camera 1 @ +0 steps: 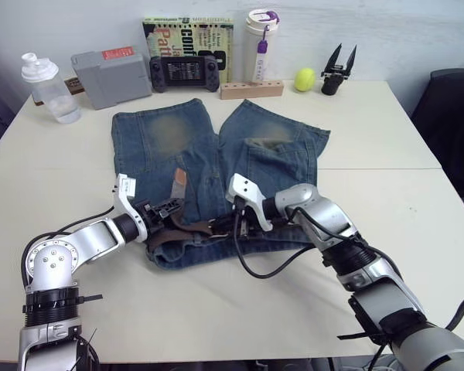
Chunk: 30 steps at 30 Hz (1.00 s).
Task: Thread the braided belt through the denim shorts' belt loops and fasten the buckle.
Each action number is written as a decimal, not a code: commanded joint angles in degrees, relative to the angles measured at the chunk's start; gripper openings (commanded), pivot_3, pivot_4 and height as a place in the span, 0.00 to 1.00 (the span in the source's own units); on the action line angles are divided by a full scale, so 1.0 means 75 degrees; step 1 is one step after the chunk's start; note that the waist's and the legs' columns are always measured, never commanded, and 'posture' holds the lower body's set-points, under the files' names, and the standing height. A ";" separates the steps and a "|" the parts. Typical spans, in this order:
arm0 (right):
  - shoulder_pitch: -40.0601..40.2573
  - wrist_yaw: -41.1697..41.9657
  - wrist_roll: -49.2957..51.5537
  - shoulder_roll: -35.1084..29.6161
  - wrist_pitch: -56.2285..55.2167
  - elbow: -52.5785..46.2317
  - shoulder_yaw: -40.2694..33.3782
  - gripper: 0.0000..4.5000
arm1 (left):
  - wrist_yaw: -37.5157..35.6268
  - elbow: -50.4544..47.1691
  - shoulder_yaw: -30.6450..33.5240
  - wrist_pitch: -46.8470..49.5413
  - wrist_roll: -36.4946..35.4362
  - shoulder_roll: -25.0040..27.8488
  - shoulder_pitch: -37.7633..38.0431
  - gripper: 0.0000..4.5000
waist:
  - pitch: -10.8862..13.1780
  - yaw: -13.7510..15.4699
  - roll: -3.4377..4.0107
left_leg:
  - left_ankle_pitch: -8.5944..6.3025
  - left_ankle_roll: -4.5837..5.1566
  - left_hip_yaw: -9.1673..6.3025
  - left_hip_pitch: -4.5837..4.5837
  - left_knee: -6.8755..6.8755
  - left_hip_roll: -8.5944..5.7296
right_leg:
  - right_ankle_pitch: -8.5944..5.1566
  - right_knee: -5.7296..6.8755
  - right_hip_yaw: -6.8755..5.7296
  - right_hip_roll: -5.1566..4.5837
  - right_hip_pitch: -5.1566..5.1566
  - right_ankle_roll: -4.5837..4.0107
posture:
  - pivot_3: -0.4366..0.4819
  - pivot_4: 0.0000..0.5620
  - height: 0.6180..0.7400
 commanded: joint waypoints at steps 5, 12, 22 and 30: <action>0.0124 0.0050 -0.0224 0.0107 -0.0003 0.0348 0.0275 0.01 | -0.0060 -0.0178 0.0141 0.0009 0.0023 0.0004 -0.0052 0.00 | 0.0000 -0.0037 0.0000 | 0.0001 0.0000 0.0000 0.0000 -0.0005 0.0000 | 0.0000 -0.0001 0.0000 0.0000 -0.0003 0.0000 | 0.48 0.27 0.65; 0.0077 0.0240 -0.0522 -0.0013 -0.0125 0.0340 0.0636 0.01 | -0.0058 -0.0187 0.0155 0.0012 0.0049 -0.0004 -0.0049 0.00 | 0.0001 -0.0036 0.0001 | 0.0000 -0.0001 0.0001 0.0000 -0.0005 0.0000 | 0.0000 -0.0003 0.0000 0.0000 -0.0003 0.0000 | 0.48 0.27 0.65; -0.0218 -0.0439 -0.1669 0.0227 0.0572 0.1099 0.1557 0.01 | -0.0065 -0.0187 0.0127 0.0077 -0.0143 -0.0044 -0.0502 0.00 | -0.0002 -0.0037 0.0000 | 0.0000 -0.0013 0.0008 0.0088 -0.0027 0.0008 | -0.0002 -0.0004 -0.0004 0.0000 0.0057 -0.0004 | 0.48 0.27 0.65; 0.0014 -0.0368 -0.2238 -0.0049 0.0463 0.0901 0.2244 0.01 | -0.0695 0.0550 -0.0129 0.0497 0.0039 0.0189 -0.2033 0.00 | -0.0078 -0.0011 0.0025 | -0.0008 -0.0028 0.0008 0.0131 -0.0055 0.0010 | -0.0006 -0.0008 -0.0007 0.0001 0.0075 -0.0010 | 0.48 0.27 0.65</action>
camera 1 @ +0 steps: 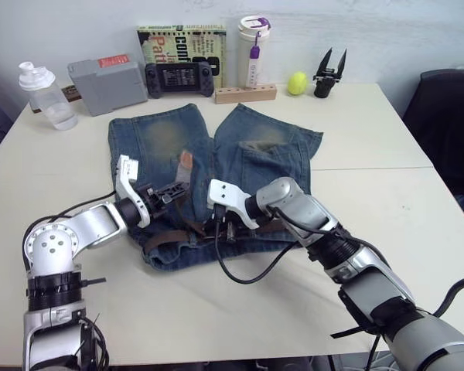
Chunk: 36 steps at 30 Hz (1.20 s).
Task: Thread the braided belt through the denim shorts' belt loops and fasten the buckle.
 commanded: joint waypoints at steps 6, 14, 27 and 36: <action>0.0873 -0.0229 -0.1496 -0.0452 -0.0061 0.0820 0.1635 0.01 | -0.2116 0.2053 -0.1048 -0.0129 0.1854 -0.0148 -0.2479 0.00 | -0.0057 0.0013 0.0026 | 0.0004 -0.0008 0.0004 0.0005 -0.0007 -0.0001 | 0.0000 -0.0004 0.0000 0.0003 0.0002 0.0000 | 0.48 0.27 0.65; 0.1282 0.0131 -0.2020 -0.0578 -0.0848 0.0784 0.1986 0.01 | -0.5309 0.5040 -0.2344 -0.1034 0.4503 -0.0909 -0.5507 0.00 | -0.0081 0.0072 0.0033 | 0.0010 -0.0021 0.0003 0.0021 -0.0013 0.0000 | 0.0000 -0.0017 -0.0006 0.0003 0.0021 0.0000 | 0.48 0.27 0.65; 0.1727 0.1159 -0.2383 -0.0815 -0.1704 0.0284 0.2154 0.01 | -0.9463 0.7504 -0.2120 -0.1401 0.6318 -0.2096 -0.8664 0.00 | -0.0078 0.0337 0.0063 | -0.0002 -0.0001 0.0002 -0.0019 -0.0016 -0.0001 | 0.0011 -0.0055 -0.0024 -0.0010 0.0006 0.0017 | 0.48 0.27 0.65; 0.1892 0.1315 -0.2259 -0.0913 -0.1744 0.0111 0.2045 0.01 | -0.7935 0.9081 -0.0951 -0.3314 0.7027 -0.2396 -0.9140 0.00 | -0.0074 0.0392 0.0060 | -0.0012 0.0016 0.0000 -0.0027 -0.0015 -0.0003 | 0.0014 -0.0066 -0.0033 -0.0021 0.0005 0.0023 | 0.48 0.27 0.65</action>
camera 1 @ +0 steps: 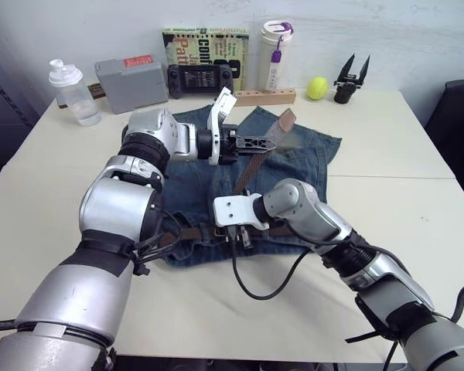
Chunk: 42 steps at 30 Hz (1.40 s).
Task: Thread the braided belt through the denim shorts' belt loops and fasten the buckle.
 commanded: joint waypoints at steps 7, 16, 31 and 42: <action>0.1891 0.0322 0.0312 -0.0118 0.0978 0.0274 0.0209 0.01 | -0.0425 -0.1437 0.0207 -0.1213 0.0957 -0.0030 -0.0659 0.00 | 0.0005 0.0018 -0.0002 | 0.0000 -0.0001 0.0000 -0.0002 -0.0001 -0.0003 | 0.0002 -0.0026 -0.0020 -0.0003 0.0026 0.0003 | 0.48 0.27 0.65; 0.2247 -0.0170 0.2382 -0.0741 0.3210 -0.2046 -0.2661 0.01 | -0.1150 -0.5794 -0.0941 0.0841 0.1169 0.0669 0.2190 0.00 | 0.0060 0.0003 0.0013 | 0.0041 0.0063 -0.0025 -0.0157 0.0007 -0.0024 | 0.0007 -0.0050 -0.0063 -0.0001 -0.0069 0.0004 | 0.48 0.27 0.65; 0.2467 -0.1856 0.4587 -0.1338 0.5378 -0.4333 -0.5475 0.01 | -0.1023 -0.8951 -0.2371 0.0074 0.1686 0.1508 0.3947 0.00 | 0.0183 -0.0022 0.0062 | 0.0054 0.0085 -0.0051 -0.0187 0.0002 -0.0025 | 0.0011 -0.0089 -0.0098 0.0009 -0.0065 0.0010 | 0.48 0.27 0.65; 0.2855 -0.1870 0.3222 -0.3282 0.1826 -0.4959 -0.4402 0.56 | -0.1843 -0.9520 -0.3181 -0.2648 0.2495 0.2396 0.4680 0.00 | 0.0193 0.0000 0.0065 | 0.0062 0.0092 -0.0042 -0.0184 0.0020 -0.0025 | 0.0011 -0.0102 -0.0092 0.0004 -0.0063 0.0012 | 0.48 0.27 0.65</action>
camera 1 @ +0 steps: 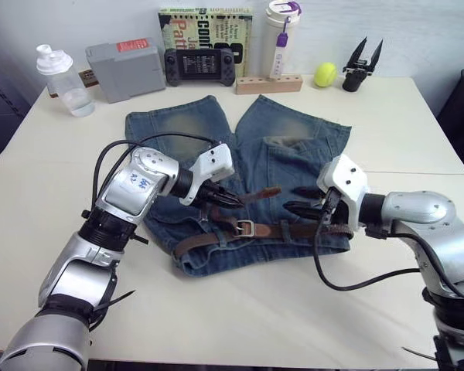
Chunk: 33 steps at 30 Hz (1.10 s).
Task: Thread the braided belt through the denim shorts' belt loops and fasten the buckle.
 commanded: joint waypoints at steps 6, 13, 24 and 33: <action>-0.0493 0.0127 -0.0613 -0.0295 -0.1322 0.0165 0.0949 0.56 | -0.0072 0.0026 -0.0010 -0.0718 0.0303 -0.0190 -0.0124 0.00 | 0.0003 0.0001 -0.0005 | 0.0002 0.0005 -0.0004 -0.0002 0.0033 0.0001 | 0.0003 0.0028 0.0001 -0.0003 0.0002 0.0005 | 0.48 0.27 0.65; -0.0691 0.0168 -0.0469 -0.0039 -0.1284 0.0386 0.1143 0.20 | -0.0042 0.0200 0.0056 -0.0894 0.0446 -0.0298 -0.0205 0.00 | 0.0004 -0.0003 -0.0006 | 0.0012 0.0019 -0.0007 -0.0001 0.0050 0.0002 | 0.0003 0.0059 -0.0002 -0.0004 0.0001 0.0005 | 0.48 0.27 0.65; -0.0701 0.0146 -0.0529 -0.0054 -0.1390 0.0476 0.1209 0.00 | 0.0152 0.0663 0.0316 -0.1991 0.0659 -0.0674 -0.0547 0.60 | 0.0006 -0.0002 -0.0009 | 0.0017 0.0027 -0.0011 -0.0003 0.0063 0.0000 | 0.0003 0.0095 -0.0005 -0.0011 0.0000 0.0004 | 0.48 0.27 0.65; -0.0697 0.0125 -0.0501 -0.0055 -0.1420 0.0531 0.1200 0.00 | -0.0168 0.0820 0.0279 -0.2500 0.0734 -0.0717 -0.0459 0.60 | 0.0006 -0.0015 -0.0009 | 0.0023 0.0032 -0.0010 0.0002 0.0068 0.0001 | 0.0003 0.0106 -0.0004 -0.0009 0.0000 0.0004 | 0.48 0.27 0.65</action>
